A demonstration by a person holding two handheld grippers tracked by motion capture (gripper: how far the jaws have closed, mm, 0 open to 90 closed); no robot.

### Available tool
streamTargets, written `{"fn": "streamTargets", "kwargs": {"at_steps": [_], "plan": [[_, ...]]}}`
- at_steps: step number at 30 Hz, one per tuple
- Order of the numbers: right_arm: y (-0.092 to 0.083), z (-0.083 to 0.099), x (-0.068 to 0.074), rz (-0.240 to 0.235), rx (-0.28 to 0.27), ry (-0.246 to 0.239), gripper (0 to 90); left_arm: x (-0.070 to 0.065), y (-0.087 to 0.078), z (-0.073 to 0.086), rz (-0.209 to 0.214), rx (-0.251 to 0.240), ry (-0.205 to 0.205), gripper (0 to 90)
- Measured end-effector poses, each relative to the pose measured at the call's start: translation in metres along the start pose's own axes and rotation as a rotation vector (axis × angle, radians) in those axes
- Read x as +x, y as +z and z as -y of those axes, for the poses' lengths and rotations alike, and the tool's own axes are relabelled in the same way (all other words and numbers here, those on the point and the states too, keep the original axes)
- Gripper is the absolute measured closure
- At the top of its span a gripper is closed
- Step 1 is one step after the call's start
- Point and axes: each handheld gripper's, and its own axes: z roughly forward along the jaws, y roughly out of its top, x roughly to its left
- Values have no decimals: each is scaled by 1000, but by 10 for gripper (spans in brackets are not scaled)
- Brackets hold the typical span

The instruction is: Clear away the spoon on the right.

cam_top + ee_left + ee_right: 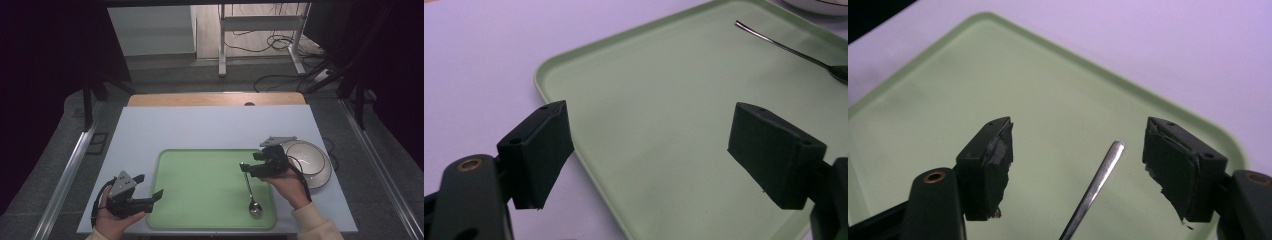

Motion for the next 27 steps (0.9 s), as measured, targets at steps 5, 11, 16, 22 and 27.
{"fn": "streamTargets", "kwargs": {"at_steps": [5,11,16,22,27], "plan": [[-15,-2,-2,-32,-66,-10,270,2,-2,0,-12,-4,-11,173],[-34,-1,-5,-49,-122,-53,258,1,-2,1,-24,-2,-6,173],[-54,2,-8,-43,-176,-62,258,1,-2,-1,-21,-10,-1,173],[-77,8,-12,-13,-235,-75,258,2,-3,0,-15,-16,0,173],[-93,17,-15,15,-270,-82,257,0,-6,0,-10,-26,12,173]]}}
